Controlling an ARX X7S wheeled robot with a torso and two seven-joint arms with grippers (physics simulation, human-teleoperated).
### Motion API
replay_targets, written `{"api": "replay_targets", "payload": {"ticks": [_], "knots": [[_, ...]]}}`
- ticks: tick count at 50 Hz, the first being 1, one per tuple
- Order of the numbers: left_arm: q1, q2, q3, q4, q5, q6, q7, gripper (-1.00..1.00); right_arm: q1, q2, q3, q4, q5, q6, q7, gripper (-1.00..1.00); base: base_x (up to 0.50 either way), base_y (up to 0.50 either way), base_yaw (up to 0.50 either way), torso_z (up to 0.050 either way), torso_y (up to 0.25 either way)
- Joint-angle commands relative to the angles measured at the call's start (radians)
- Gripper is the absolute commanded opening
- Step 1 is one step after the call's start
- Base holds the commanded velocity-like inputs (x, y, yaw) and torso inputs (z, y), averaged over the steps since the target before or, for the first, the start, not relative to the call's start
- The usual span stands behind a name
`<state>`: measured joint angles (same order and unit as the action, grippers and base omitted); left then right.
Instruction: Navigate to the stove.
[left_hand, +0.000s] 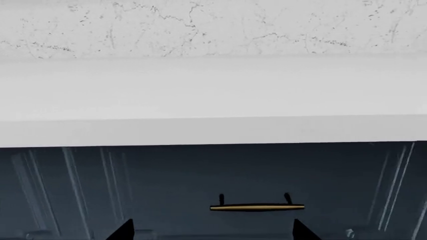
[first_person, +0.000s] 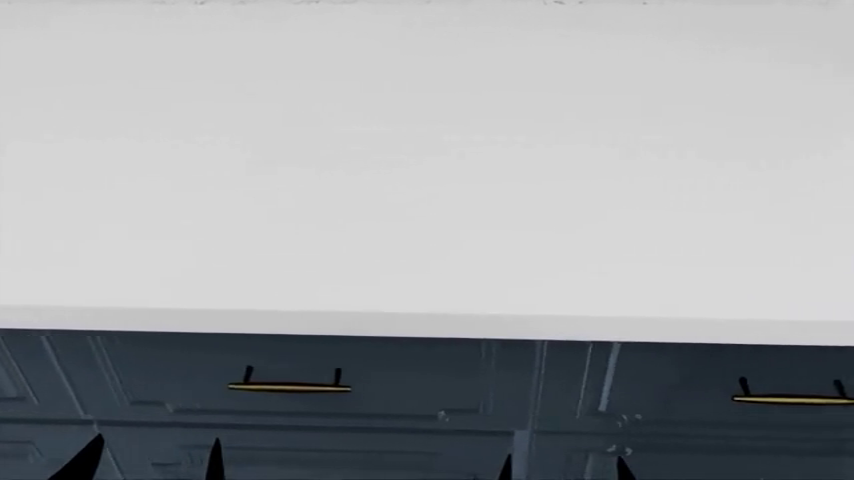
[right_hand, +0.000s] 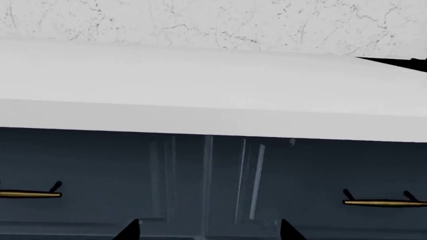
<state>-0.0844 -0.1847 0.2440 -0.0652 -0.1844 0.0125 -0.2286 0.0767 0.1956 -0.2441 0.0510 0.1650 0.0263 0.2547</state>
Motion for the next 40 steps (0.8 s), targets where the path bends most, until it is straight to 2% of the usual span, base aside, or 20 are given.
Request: {"api": "replay_targets", "payload": {"ticks": [1,40], "knots": [[-0.001,-0.004,0.006,0.000,-0.004,0.002,-0.006,1.00,0.001,0.004,-0.005,0.003,0.003,-0.003,0.005,1.00,-0.02,-0.50,0.00,0.000,0.000],[-0.006,-0.017,0.025,-0.004,-0.017,0.007,-0.020,1.00,0.002,0.017,-0.023,-0.002,0.014,-0.003,0.022,1.00,-0.01,-0.50,0.00,0.000,0.000]]}}
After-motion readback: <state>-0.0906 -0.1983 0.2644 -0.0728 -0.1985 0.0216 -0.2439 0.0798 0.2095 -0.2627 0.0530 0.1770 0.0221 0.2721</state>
